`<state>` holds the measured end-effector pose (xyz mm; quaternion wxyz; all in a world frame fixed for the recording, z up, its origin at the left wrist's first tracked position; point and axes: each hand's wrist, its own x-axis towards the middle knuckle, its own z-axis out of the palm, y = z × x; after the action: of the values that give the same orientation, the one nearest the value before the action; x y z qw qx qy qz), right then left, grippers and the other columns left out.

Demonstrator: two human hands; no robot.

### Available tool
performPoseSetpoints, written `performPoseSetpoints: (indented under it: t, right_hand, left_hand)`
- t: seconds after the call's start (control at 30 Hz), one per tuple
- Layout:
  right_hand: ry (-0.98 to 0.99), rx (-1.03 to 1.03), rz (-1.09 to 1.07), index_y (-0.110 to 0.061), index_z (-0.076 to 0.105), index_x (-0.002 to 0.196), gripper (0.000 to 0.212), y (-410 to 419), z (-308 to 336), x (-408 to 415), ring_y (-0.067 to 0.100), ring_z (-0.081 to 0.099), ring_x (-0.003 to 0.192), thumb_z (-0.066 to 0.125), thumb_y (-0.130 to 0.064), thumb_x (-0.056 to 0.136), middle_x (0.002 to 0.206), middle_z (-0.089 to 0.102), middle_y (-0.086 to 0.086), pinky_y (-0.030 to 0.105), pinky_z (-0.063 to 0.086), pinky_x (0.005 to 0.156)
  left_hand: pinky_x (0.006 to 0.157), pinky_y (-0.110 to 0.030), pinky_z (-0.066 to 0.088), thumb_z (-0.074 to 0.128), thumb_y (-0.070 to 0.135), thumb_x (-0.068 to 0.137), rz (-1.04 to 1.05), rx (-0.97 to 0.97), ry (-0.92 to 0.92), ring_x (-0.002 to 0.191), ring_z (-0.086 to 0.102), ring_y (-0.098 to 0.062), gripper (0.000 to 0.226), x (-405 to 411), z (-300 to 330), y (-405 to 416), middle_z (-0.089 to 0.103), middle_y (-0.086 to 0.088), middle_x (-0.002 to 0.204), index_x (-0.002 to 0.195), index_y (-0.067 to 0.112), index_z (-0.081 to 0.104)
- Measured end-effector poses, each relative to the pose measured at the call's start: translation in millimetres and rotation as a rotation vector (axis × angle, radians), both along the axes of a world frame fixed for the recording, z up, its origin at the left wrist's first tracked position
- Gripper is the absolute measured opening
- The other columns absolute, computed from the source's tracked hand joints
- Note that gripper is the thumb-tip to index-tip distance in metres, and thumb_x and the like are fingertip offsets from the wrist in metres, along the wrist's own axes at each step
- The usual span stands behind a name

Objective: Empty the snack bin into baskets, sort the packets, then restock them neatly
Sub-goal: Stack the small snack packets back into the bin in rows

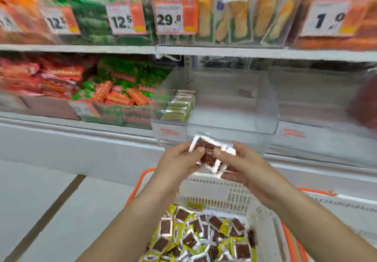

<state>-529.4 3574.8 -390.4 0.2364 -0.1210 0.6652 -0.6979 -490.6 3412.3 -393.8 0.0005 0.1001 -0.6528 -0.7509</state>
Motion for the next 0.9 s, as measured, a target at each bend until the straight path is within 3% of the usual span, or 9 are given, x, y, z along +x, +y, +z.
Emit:
performPoseSetpoints:
  t: [0.13, 0.2, 0.27, 0.37, 0.43, 0.53, 0.6, 0.73, 0.9]
  right_hand:
    - [0.200, 0.151, -0.082, -0.007, 0.062, 0.103, 0.023, -9, 44, -15, 0.011, 0.063, 0.073, 0.071, -0.007, 0.081, 0.088, 0.068, 0.006, 0.020, 0.055, 0.063]
    - [0.343, 0.293, -0.073, -0.016, 0.066, 0.099, 0.022, -13, 56, -28, 0.015, 0.064, 0.073, 0.075, -0.010, 0.079, 0.086, 0.070, 0.004, 0.030, 0.055, 0.069]
    - [0.459, 0.446, -0.057, -0.023, 0.067, 0.091, 0.021, -17, 65, -42, 0.017, 0.063, 0.074, 0.080, -0.018, 0.074, 0.083, 0.070, -0.001, 0.030, 0.049, 0.069]
    - [0.539, 0.522, -0.120, -0.031, 0.061, 0.090, 0.028, -22, 75, -69, 0.011, 0.063, 0.077, 0.081, -0.022, 0.072, 0.082, 0.067, -0.010, 0.026, 0.047, 0.072]
    - [0.526, 0.513, -0.176, -0.032, 0.060, 0.094, 0.033, -25, 77, -92, 0.011, 0.063, 0.081, 0.082, -0.021, 0.071, 0.085, 0.067, -0.012, 0.027, 0.047, 0.075]
    - [0.525, 0.611, -0.146, -0.025, 0.063, 0.105, 0.040, -30, 70, -126, 0.013, 0.063, 0.088, 0.083, -0.026, 0.070, 0.095, 0.068, -0.006, 0.028, 0.048, 0.078]
    - [0.579, 0.749, -0.064, -0.028, 0.062, 0.102, 0.035, -35, 60, -142, 0.014, 0.062, 0.089, 0.081, -0.031, 0.072, 0.095, 0.068, -0.005, 0.029, 0.048, 0.076]
    - [0.642, 0.926, 0.074, -0.030, 0.061, 0.097, 0.030, -41, 37, -165, 0.012, 0.058, 0.085, 0.078, -0.036, 0.073, 0.093, 0.065, -0.008, 0.028, 0.047, 0.071]
    - [0.660, 0.952, 0.187, -0.033, 0.060, 0.093, 0.028, -39, 15, -183, 0.010, 0.057, 0.085, 0.078, -0.035, 0.071, 0.093, 0.065, -0.010, 0.027, 0.046, 0.072]
  left_hand:
    - [0.081, -0.025, 0.051, 0.068, 0.022, 0.082, 0.071, -0.111, 0.189, 0.090, 0.067, -0.019, 0.026, -10, 30, 7, 0.073, -0.012, 0.100, 0.104, 0.007, 0.071]
    - [0.083, -0.027, 0.050, 0.068, 0.025, 0.084, 0.052, -0.166, 0.216, 0.092, 0.068, -0.014, 0.024, -14, 33, 0, 0.074, -0.005, 0.098, 0.105, 0.014, 0.072]
    - [0.084, -0.020, 0.048, 0.063, 0.021, 0.091, 0.032, -0.262, 0.237, 0.097, 0.067, -0.008, 0.019, -23, 34, -13, 0.074, 0.002, 0.100, 0.109, 0.016, 0.071]
    - [0.082, -0.010, 0.044, 0.061, 0.030, 0.092, 0.164, -0.616, 0.258, 0.102, 0.063, -0.004, 0.025, -47, 46, -50, 0.069, 0.011, 0.106, 0.114, 0.019, 0.068]
    - [0.085, -0.017, 0.045, 0.062, 0.030, 0.091, 0.193, -0.991, 0.300, 0.103, 0.061, -0.005, 0.026, -69, 62, -80, 0.068, 0.011, 0.109, 0.115, 0.022, 0.067]
    - [0.088, -0.026, 0.046, 0.062, 0.031, 0.090, -0.067, -1.490, 0.227, 0.106, 0.060, -0.011, 0.026, -106, 83, -108, 0.067, 0.008, 0.114, 0.115, 0.024, 0.066]
    - [0.084, -0.027, 0.048, 0.064, 0.035, 0.088, -0.324, -1.669, 0.141, 0.103, 0.059, -0.014, 0.029, -131, 86, -109, 0.067, 0.006, 0.112, 0.114, 0.023, 0.064]
    - [0.078, -0.033, 0.052, 0.072, 0.043, 0.078, -0.694, -1.812, -0.043, 0.086, 0.056, -0.018, 0.034, -178, 67, -106, 0.064, 0.002, 0.096, 0.099, 0.018, 0.064]
    - [0.067, -0.034, 0.049, 0.070, 0.037, 0.078, -0.883, -1.911, -0.140, 0.086, 0.058, -0.024, 0.030, -206, 46, -98, 0.061, 0.000, 0.092, 0.099, 0.017, 0.060]
